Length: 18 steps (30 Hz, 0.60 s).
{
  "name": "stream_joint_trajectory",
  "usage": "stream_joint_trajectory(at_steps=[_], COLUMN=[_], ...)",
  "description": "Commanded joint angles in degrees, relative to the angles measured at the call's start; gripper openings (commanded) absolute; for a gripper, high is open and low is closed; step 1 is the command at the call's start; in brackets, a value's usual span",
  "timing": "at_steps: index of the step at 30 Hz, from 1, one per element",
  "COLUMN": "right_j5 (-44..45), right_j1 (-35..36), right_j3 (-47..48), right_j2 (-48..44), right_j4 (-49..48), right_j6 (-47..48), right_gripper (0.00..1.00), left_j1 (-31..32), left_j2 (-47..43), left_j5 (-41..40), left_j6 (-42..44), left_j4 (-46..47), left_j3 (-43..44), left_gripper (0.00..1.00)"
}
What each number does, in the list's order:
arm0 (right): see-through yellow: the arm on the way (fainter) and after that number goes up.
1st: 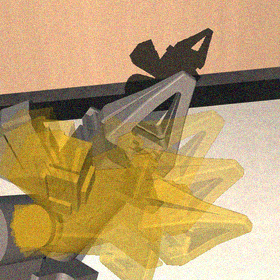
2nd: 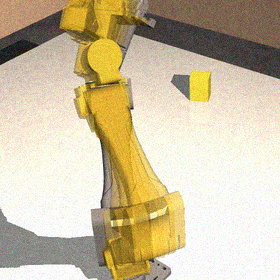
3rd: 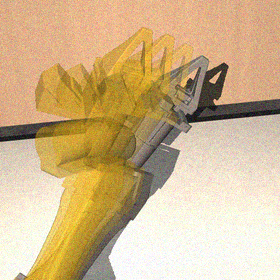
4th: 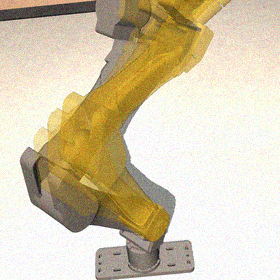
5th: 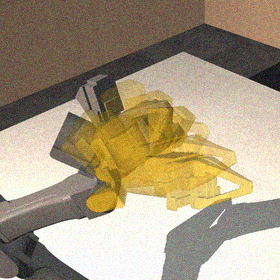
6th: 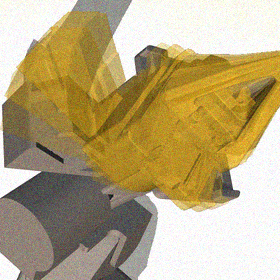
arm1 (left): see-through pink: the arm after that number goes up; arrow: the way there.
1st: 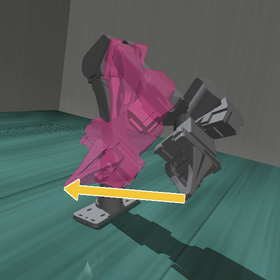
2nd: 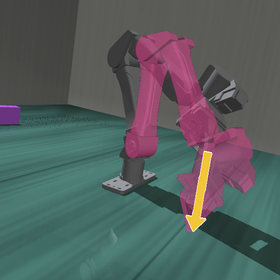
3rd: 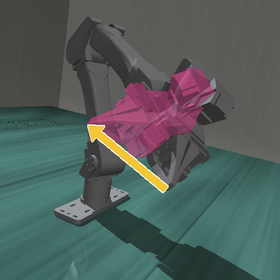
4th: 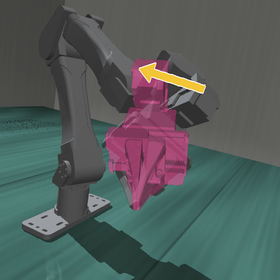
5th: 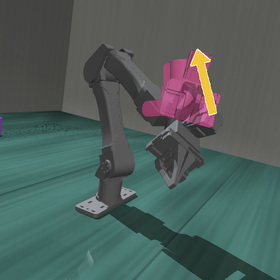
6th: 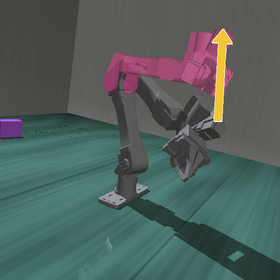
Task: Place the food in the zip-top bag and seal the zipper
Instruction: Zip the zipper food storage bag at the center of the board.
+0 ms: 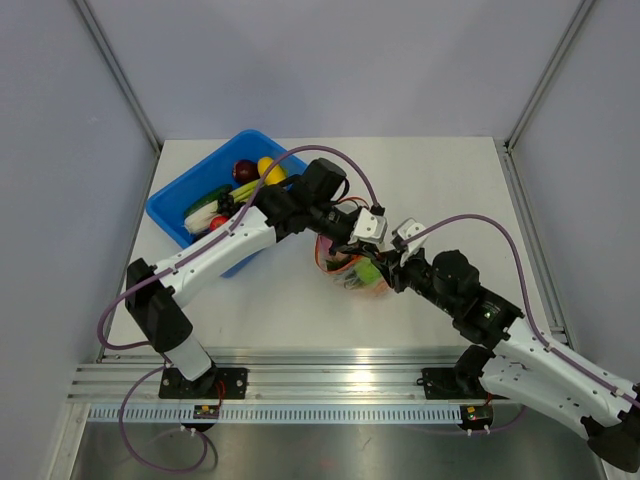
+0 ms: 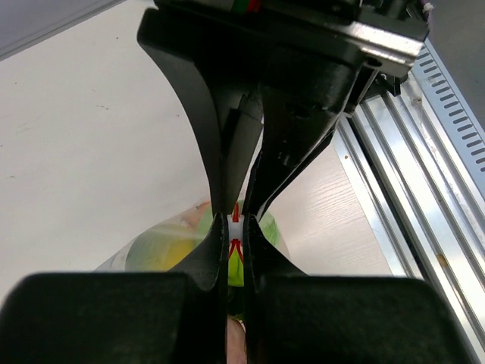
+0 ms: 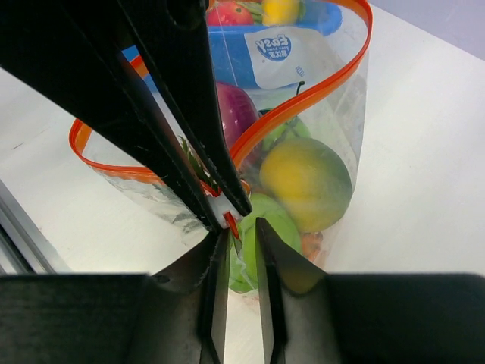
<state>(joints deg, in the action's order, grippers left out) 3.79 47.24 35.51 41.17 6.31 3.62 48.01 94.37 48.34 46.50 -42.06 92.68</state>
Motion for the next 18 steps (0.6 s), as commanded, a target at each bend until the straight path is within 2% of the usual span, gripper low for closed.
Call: stream_joint_trajectory(at_steps=[1, 7, 10, 11, 12, 18], right_j5=[1.13, -1.24, -2.12, -2.12, -1.77, 7.71], right_j1=[0.48, 0.48, 0.48, 0.48, 0.48, 0.48], right_j3=[3.34, 4.13, 4.57, 4.66, 4.66, 0.19], right_j2=[-0.39, 2.68, 3.92, 4.01, 4.18, -1.96], right_j4=[-1.38, -2.52, -4.02, -4.54, -4.98, -10.52], right_j6=[1.31, 0.78, 0.6, 0.51, 0.43, -1.33], right_gripper=[0.28, 0.3, 0.2, 0.08, 0.01, 0.0], left_j1=[-0.37, -0.37, -0.37, -0.37, -0.37, -0.81], left_j2=[-0.77, -0.68, -0.68, -0.68, -0.68, -0.59], left_j5=[3.25, 4.4, 4.31, 4.14, 3.79, 2.99], left_j6=[0.26, -0.88, -0.89, -0.89, -0.89, -0.1], left_j4=[0.49, 1.63, 1.63, 1.55, 1.46, -0.03], left_j3=[1.18, 1.36, 1.45, 1.45, 1.45, 0.83], left_gripper=[0.0, 0.0, 0.0, 0.0, 0.0, 0.0])
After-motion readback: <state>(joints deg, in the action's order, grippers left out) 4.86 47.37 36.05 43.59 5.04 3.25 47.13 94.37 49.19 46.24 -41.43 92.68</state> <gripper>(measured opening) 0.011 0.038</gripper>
